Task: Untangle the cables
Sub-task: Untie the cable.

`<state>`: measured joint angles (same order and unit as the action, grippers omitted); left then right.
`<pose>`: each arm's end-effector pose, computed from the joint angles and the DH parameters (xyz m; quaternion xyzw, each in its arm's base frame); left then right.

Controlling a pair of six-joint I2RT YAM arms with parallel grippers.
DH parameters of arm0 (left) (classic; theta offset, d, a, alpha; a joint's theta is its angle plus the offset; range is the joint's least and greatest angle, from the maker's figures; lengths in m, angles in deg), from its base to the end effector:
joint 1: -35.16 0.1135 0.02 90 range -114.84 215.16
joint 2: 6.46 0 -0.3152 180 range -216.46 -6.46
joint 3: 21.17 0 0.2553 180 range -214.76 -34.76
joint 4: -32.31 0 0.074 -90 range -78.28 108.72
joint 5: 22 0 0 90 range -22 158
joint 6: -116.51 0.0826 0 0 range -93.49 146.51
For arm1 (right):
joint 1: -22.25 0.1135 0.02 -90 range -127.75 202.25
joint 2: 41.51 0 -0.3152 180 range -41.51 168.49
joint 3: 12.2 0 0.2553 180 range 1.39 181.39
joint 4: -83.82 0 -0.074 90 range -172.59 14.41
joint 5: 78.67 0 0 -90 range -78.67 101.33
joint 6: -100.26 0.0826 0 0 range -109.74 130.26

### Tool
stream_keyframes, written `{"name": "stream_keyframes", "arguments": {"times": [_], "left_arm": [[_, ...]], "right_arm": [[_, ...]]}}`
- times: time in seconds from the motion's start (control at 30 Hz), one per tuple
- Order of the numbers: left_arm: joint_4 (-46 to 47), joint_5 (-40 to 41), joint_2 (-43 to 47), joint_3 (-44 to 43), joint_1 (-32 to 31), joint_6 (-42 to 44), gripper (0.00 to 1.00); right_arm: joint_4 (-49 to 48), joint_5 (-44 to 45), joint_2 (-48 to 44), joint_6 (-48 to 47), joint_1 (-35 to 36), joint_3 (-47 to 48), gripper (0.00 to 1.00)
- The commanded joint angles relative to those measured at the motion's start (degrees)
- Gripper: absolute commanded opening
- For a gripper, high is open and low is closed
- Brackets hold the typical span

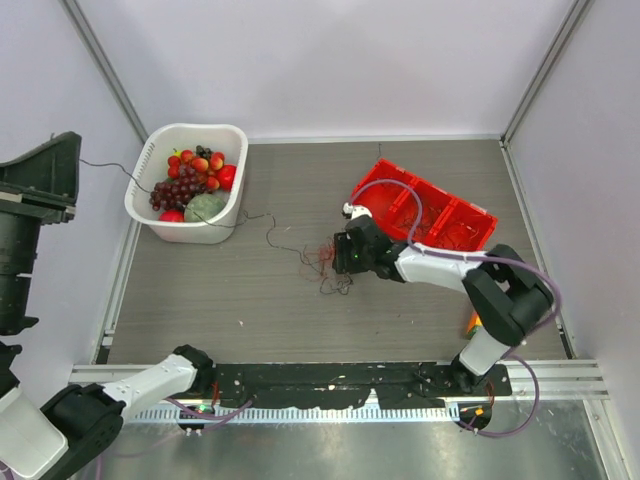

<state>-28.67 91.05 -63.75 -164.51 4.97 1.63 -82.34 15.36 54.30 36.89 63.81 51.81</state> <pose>0.0190 0.0264 0.6970 -0.1440 0.5332 -0.2871 0.7826 0.2869 0.2466 0.1807 -0.1071 0.9193 0.1845 0.3307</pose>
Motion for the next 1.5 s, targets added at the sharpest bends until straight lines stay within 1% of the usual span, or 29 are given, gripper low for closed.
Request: {"name": "stream_keyframes", "arguments": {"times": [0.0, 0.07, 0.13, 0.2, 0.23, 0.27, 0.3, 0.33, 0.4, 0.43, 0.47, 0.5, 0.63, 0.87, 0.9, 1.0, 1.03, 1.07, 1.1, 1.13, 1.17, 1.2, 1.23, 1.27, 1.3, 1.33, 1.37, 1.4, 1.47], "left_arm": [[2.7, -2.5, 2.1, 4.4, 0.0, -0.9, 0.0], [2.4, -3.6, 1.8, 4.3, 0.0, -1.1, 0.0], [2.3, -3.9, 1.7, 4.4, 0.0, -1.1, 0.0], [2.7, -4.1, 1.9, 4.9, 0.0, -1.3, 0.0], [2.7, -4.2, 2.1, 5.2, 0.0, -1.5, 0.0], [2.9, -4.2, 2.3, 5.4, 0.0, -1.7, 0.0], [3.1, -4.3, 2.4, 5.6, 0.0, -1.7, 0.0], [3.2, -4.4, 2.5, 5.8, 0.0, -1.8, 0.0], [3.0, -4.4, 2.5, 5.7, 0.0, -1.9, 0.0], [2.9, -4.4, 2.6, 5.8, 0.0, -2.0, 0.0], [2.9, -4.6, 2.6, 5.9, 0.0, -2.0, 0.0], [3.0, -4.7, 2.7, 6.1, 0.1, -2.2, 0.0], [2.7, -5.0, 3.2, 6.3, 0.0, -2.4, 0.0], [2.5, -4.8, 4.0, 5.7, 0.0, -2.1, 0.0], [2.4, -4.8, 4.0, 5.6, 0.0, -2.1, 0.0], [1.6, -5.0, 3.7, 4.5, 0.0, -2.1, 0.0], [1.2, -5.0, 3.6, 4.2, 0.0, -2.0, 0.0], [0.8, -5.0, 3.6, 4.1, 0.0, -2.0, 0.0], [0.3, -4.8, 3.8, 4.3, 0.0, -1.9, 0.0], [-0.2, -4.5, 4.2, 5.0, 0.0, -1.9, 0.0], [-0.5, -4.0, 4.9, 6.6, 0.1, -1.9, 0.0], [-0.2, -3.4, 5.8, 9.1, 0.0, -2.0, 0.0], [0.2, -2.8, 7.1, 11.7, 0.0, -2.0, 0.0], [0.5, -2.1, 8.5, 14.5, 0.1, -1.9, 0.0], [0.4, -1.6, 9.2, 16.4, 0.0, -1.9, 0.0], [-0.1, -1.3, 10.0, 18.1, 0.1, -1.9, 0.0], [-0.5, -1.0, 10.6, 19.7, 0.0, -2.0, 0.0], [-0.5, -0.8, 11.4, 21.4, 0.0, -2.2, 0.0], [-0.1, -0.7, 13.1, 25.0, 0.0, -2.6, 0.0]], "right_arm": [[7.0, -5.2, -13.7, -3.2, 0.6, -2.2, 0.55], [9.4, -6.0, -18.3, -1.2, 0.6, -3.0, 0.56], [10.6, -5.4, -22.3, 3.5, 0.6, -3.8, 0.57], [10.8, -5.1, -25.0, 10.8, 0.5, -5.2, 0.58], [9.1, -5.7, -25.8, 15.9, 0.5, -5.8, 0.58], [7.2, -9.3, -26.0, 19.4, 0.7, -7.4, 0.58], [1.4, -11.8, -25.8, 25.9, 0.6, -8.3, 0.58], [-2.5, -14.8, -25.4, 29.2, 0.8, -10.5, 0.59], [-11.6, -17.1, -24.4, 42.7, 1.5, -14.1, 0.59], [-17.4, -17.2, -23.7, 45.2, 1.6, -15.1, 0.59], [-20.3, -16.3, -23.1, 49.1, 2.4, -16.5, 0.59], [-24.7, -15.6, -21.7, 50.2, 2.8, -16.8, 0.59], [-34.9, -16.2, -16.0, 57.4, 3.1, -17.4, 0.59], [-44.3, -16.6, -5.8, 67.5, 5.0, -16.9, 0.58], [-46.2, -16.5, -4.1, 67.8, 5.2, -16.7, 0.57], [-46.4, -15.9, -1.3, 67.9, 5.4, -14.4, 0.55], [-46.9, -15.7, -1.0, 67.7, 5.2, -13.1, 0.47], [-46.8, -15.9, -0.1, 67.4, 5.0, -12.3, 0.43], [-46.7, -16.9, 0.2, 66.9, 4.7, -10.9, 0.3], [-45.7, -18.0, 0.5, 64.8, 4.4, -7.0, 0.23], [-41.7, -20.7, 0.7, 61.3, 4.1, -1.3, 0.11], [-36.1, -22.0, 0.6, 59.3, 4.1, 1.9, 0.06], [-33.2, -25.1, 0.4, 54.3, 4.1, 9.4, 0.03], [-25.4, -26.6, -0.4, 51.7, 3.9, 13.0, 0.02], [-21.3, -26.8, -0.9, 45.5, 3.8, 21.0, 0.02], [-12.7, -25.0, -2.3, 41.7, 3.6, 24.3, 0.01], [-9.1, -23.6, -2.9, 36.3, 3.5, 31.4, 0.01], [-3.4, -21.1, -4.3, 33.5, 3.2, 34.1, 0.01], [-0.6, -21.7, -4.8, 29.6, 1.8, 42.2, 0.01]]}}
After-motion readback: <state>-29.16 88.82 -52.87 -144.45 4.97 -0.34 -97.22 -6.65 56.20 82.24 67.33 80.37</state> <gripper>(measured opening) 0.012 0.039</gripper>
